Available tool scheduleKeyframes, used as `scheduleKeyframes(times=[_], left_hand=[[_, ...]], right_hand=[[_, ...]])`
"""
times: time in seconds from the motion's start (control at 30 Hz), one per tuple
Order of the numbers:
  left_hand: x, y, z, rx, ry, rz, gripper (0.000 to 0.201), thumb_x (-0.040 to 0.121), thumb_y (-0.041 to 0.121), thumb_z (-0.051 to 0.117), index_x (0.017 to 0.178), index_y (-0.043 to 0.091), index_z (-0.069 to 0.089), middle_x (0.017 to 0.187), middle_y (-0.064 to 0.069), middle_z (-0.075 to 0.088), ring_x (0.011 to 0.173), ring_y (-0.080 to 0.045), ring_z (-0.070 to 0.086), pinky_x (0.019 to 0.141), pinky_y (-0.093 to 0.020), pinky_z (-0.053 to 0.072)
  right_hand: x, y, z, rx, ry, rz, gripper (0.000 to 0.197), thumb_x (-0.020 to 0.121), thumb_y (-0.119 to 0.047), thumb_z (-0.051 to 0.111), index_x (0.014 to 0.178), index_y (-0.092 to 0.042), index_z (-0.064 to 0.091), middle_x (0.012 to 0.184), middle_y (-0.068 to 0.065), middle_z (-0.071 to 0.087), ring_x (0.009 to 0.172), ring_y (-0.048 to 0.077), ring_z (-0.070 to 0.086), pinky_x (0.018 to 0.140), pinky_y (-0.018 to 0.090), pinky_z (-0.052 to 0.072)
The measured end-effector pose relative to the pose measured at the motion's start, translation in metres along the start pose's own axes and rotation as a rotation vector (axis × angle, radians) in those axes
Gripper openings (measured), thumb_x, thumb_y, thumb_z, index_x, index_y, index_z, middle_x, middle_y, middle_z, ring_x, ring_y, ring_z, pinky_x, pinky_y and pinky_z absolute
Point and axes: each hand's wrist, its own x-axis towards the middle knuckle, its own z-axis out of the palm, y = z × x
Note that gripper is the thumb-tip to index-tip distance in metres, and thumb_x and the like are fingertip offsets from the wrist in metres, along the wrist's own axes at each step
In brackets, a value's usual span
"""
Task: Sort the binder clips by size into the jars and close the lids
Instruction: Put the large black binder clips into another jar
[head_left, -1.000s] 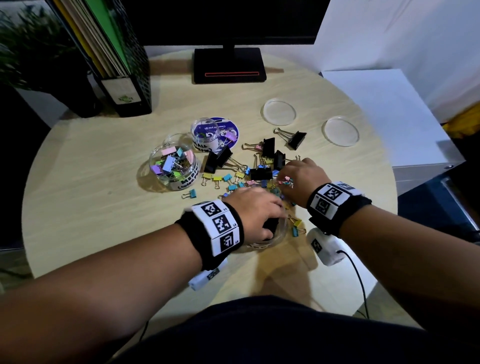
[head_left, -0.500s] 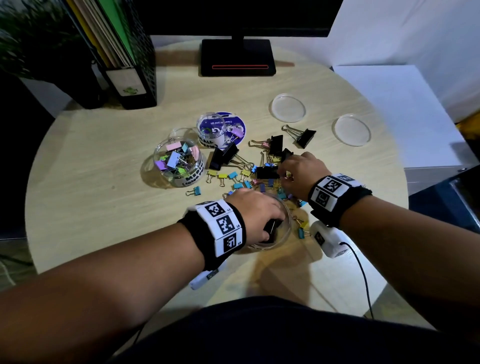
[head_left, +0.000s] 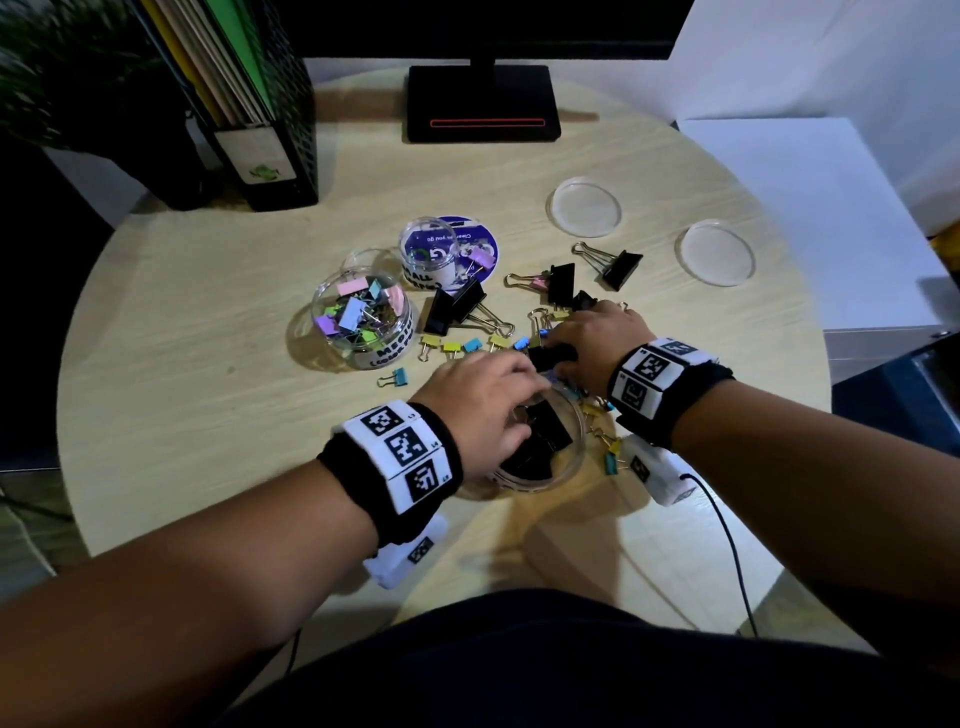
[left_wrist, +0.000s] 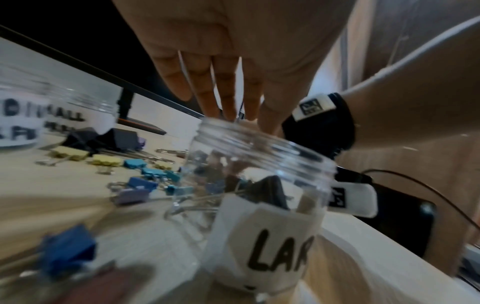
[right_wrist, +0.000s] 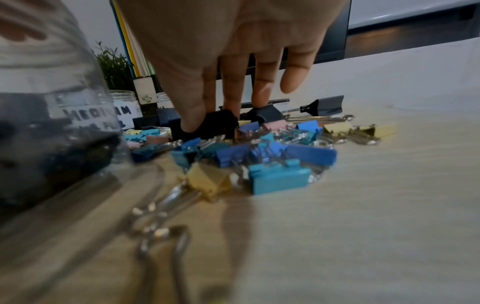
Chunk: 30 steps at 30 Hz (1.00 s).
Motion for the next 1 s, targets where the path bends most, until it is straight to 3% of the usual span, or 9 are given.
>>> scheduleKeyframes(times=[0.2,0.37,0.47,0.53,0.57,0.7,0.8,0.87,1.0], left_hand=[[-0.003,-0.016,0.0,-0.016,-0.024,-0.17,0.047,0.092,0.037,0.051,0.137,0.032,0.039,0.134,0.008,0.044,0.118,-0.014,0.045,0.098,-0.032,0.039],[-0.004,-0.02,-0.002,-0.106,-0.028,-0.265,0.042,0.089,0.034,0.056,0.13,0.034,0.049,0.121,0.005,0.059,0.101,-0.015,0.056,0.087,-0.027,0.047],[-0.004,-0.02,-0.001,-0.237,0.01,-0.367,0.037,0.086,0.029,0.062,0.122,0.033,0.057,0.103,0.006,0.065,0.082,-0.013,0.061,0.076,-0.029,0.054],[-0.004,-0.02,0.001,-0.287,0.019,-0.398,0.038,0.085,0.022,0.064,0.121,0.032,0.059,0.098,0.006,0.065,0.071,-0.013,0.063,0.063,-0.028,0.056],[-0.003,-0.02,0.001,-0.291,0.021,-0.406,0.039,0.085,0.019,0.064,0.121,0.032,0.059,0.098,0.005,0.065,0.068,-0.014,0.063,0.06,-0.028,0.056],[0.001,-0.023,0.0,-0.222,0.027,-0.403,0.035,0.086,0.029,0.062,0.121,0.031,0.059,0.102,0.005,0.068,0.081,-0.015,0.063,0.073,-0.029,0.055],[0.0,-0.022,-0.001,-0.219,0.026,-0.402,0.033,0.087,0.029,0.061,0.12,0.029,0.059,0.098,0.006,0.066,0.075,-0.011,0.063,0.061,-0.024,0.05],[0.0,-0.021,-0.003,-0.195,0.023,-0.39,0.033,0.088,0.029,0.06,0.121,0.028,0.059,0.097,0.005,0.066,0.074,-0.011,0.061,0.059,-0.022,0.045],[0.001,-0.02,-0.003,-0.184,0.025,-0.378,0.033,0.088,0.028,0.061,0.121,0.028,0.059,0.097,0.005,0.065,0.073,-0.009,0.057,0.054,-0.016,0.039]], right_hand=[[-0.004,0.002,0.004,0.02,0.019,0.009,0.029,0.082,-0.03,0.061,0.111,-0.027,0.058,0.114,0.001,0.062,0.11,0.025,0.046,0.09,0.039,0.04],[-0.019,-0.002,-0.011,0.196,0.206,-0.011,0.024,0.08,-0.03,0.066,0.102,-0.023,0.063,0.103,0.0,0.065,0.1,0.024,0.049,0.082,0.036,0.044],[-0.042,-0.011,-0.023,0.371,0.372,-0.165,0.023,0.072,-0.023,0.075,0.094,-0.02,0.068,0.091,0.001,0.068,0.091,0.027,0.053,0.075,0.034,0.044],[-0.058,-0.017,-0.026,0.386,0.407,-0.312,0.023,0.066,-0.022,0.078,0.088,-0.02,0.07,0.084,-0.002,0.069,0.083,0.028,0.055,0.07,0.033,0.045],[-0.063,-0.019,-0.025,0.38,0.398,-0.367,0.023,0.064,-0.023,0.078,0.086,-0.021,0.07,0.083,-0.004,0.069,0.08,0.027,0.056,0.069,0.033,0.046],[-0.074,-0.018,-0.011,0.335,0.316,-0.479,0.024,0.059,-0.027,0.072,0.083,-0.023,0.072,0.081,-0.006,0.071,0.076,0.028,0.059,0.069,0.037,0.052],[-0.078,-0.017,-0.001,0.326,0.256,-0.498,0.023,0.06,-0.03,0.072,0.083,-0.026,0.073,0.081,-0.01,0.071,0.074,0.026,0.059,0.066,0.037,0.053],[-0.078,-0.017,0.002,0.348,0.226,-0.472,0.023,0.061,-0.033,0.07,0.083,-0.028,0.073,0.08,-0.011,0.071,0.074,0.025,0.058,0.064,0.037,0.052],[-0.073,-0.021,0.001,0.335,0.152,-0.366,0.023,0.068,-0.035,0.074,0.09,-0.029,0.073,0.085,-0.01,0.072,0.083,0.024,0.054,0.073,0.037,0.049]])
